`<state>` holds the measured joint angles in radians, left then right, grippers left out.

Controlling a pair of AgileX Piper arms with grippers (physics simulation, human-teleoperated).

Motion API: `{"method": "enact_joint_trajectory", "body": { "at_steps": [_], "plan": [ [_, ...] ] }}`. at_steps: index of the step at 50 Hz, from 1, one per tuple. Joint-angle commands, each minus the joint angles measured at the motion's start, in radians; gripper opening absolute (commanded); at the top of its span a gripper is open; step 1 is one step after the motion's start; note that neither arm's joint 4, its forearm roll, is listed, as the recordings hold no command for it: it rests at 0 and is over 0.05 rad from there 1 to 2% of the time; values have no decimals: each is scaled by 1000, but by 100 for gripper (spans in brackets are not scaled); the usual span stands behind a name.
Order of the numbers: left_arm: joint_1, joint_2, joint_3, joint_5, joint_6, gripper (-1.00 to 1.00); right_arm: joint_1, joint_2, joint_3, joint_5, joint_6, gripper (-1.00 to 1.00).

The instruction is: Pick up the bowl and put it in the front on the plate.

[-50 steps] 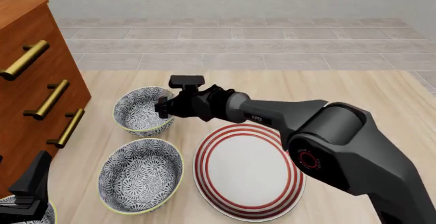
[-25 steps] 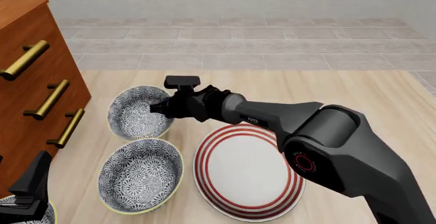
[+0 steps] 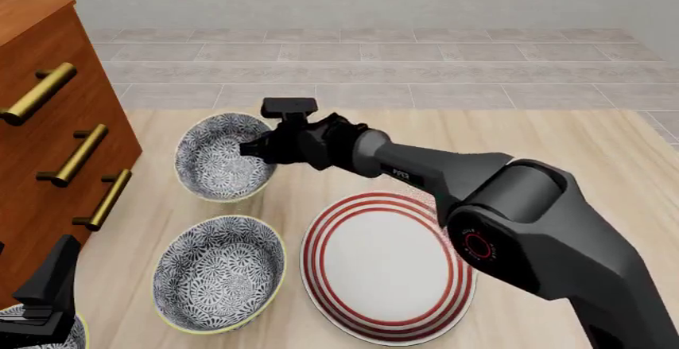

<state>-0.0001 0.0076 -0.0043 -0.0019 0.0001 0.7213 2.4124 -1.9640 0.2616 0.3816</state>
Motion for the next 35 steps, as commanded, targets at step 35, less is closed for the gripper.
{"method": "enact_joint_trajectory", "body": {
  "at_steps": [35],
  "plan": [
    [1, -2, 0, 0, 0, 100, -58, -303, 291, -30, 19, -100]
  ]
}}
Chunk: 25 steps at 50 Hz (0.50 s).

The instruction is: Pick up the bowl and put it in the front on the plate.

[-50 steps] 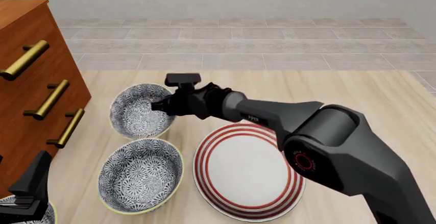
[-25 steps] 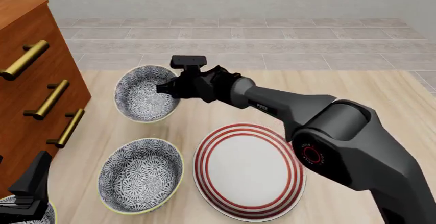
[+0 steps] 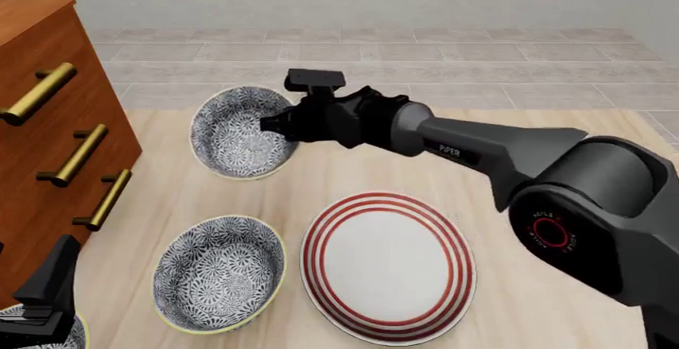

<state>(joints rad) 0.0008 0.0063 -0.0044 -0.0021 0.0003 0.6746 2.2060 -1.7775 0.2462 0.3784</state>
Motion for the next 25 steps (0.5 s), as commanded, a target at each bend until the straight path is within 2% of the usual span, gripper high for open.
{"method": "enact_joint_trajectory", "body": {
  "at_steps": [1, 14, 25],
  "plan": [
    [0, -1, 0, 0, 0, 100, -11, -97, 105, -15, 22, -100],
    [-1, 1, 0, 0, 0, 100, -1, -248, 331, -64, 76, -100],
    [-1, 1, 0, 0, 0, 100, -30, -335, 426, -73, 91, -100]
  ]
}}
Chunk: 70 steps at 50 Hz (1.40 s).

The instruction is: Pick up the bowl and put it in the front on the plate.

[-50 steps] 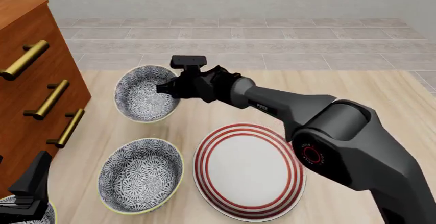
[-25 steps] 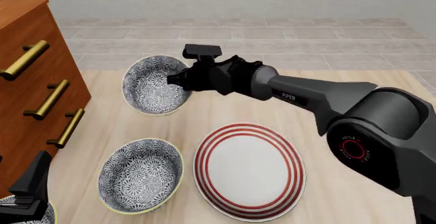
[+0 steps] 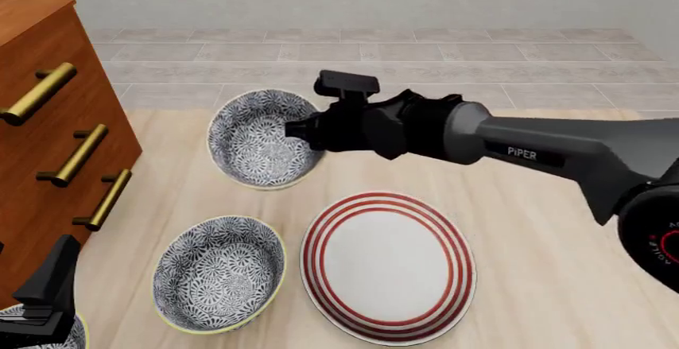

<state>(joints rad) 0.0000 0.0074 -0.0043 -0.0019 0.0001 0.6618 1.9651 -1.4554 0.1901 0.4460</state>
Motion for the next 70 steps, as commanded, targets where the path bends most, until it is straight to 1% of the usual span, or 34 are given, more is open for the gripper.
{"method": "enact_joint_trajectory", "body": {
  "at_steps": [1, 9, 19, 29, 37, 43, 48, 59, 64, 70],
  "plan": [
    [0, 0, 0, 0, 0, 100, -14, -103, 116, -21, 24, -100],
    [0, 0, 0, 0, 0, 100, -31, -155, 207, -44, 37, -100],
    [0, 0, 0, 0, 0, 100, -62, -233, 303, -47, 36, -100],
    [0, 0, 0, 0, 0, 100, -68, -319, 435, -84, 61, -100],
    [0, 0, 0, 0, 0, 100, -81, -392, 509, -82, 62, -100],
    [0, 0, 0, 0, 0, 100, -95, -437, 580, -103, 75, -100],
    [0, 0, 0, 0, 0, 100, -113, -462, 610, -104, 85, -100],
    [0, 0, 0, 0, 0, 100, -163, -525, 669, -80, 77, -100],
    [0, 0, 0, 0, 0, 100, -168, -557, 702, -81, 83, -100],
    [0, 0, 0, 0, 0, 100, -177, -582, 730, -77, 77, -100]
  ]
}}
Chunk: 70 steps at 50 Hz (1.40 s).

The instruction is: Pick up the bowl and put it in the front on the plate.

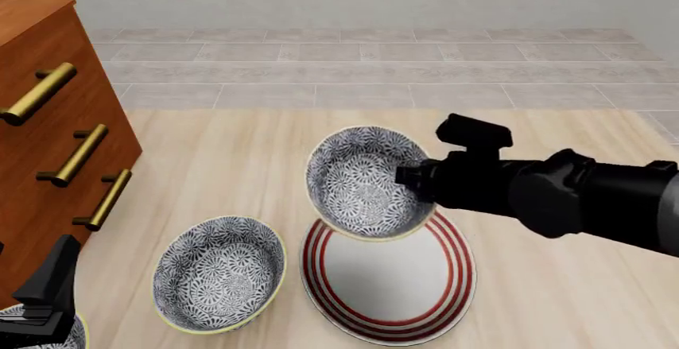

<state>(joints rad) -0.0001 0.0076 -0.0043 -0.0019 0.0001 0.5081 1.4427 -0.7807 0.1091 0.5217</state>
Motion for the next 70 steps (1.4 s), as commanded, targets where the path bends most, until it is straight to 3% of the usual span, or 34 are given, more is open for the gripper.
{"method": "enact_joint_trajectory", "body": {
  "at_steps": [1, 29, 50, 70],
  "plan": [
    [0, 0, 0, 0, 0, 100, -26, -63, 61, 3, 4, -100],
    [0, 0, 0, 0, 0, 100, -7, -64, 232, -120, 64, -100],
    [0, 0, 0, 0, 0, 100, 16, 34, 260, -210, 71, -100],
    [0, 0, 0, 0, 0, 100, 20, 86, 257, -235, 64, -100]
  ]
}}
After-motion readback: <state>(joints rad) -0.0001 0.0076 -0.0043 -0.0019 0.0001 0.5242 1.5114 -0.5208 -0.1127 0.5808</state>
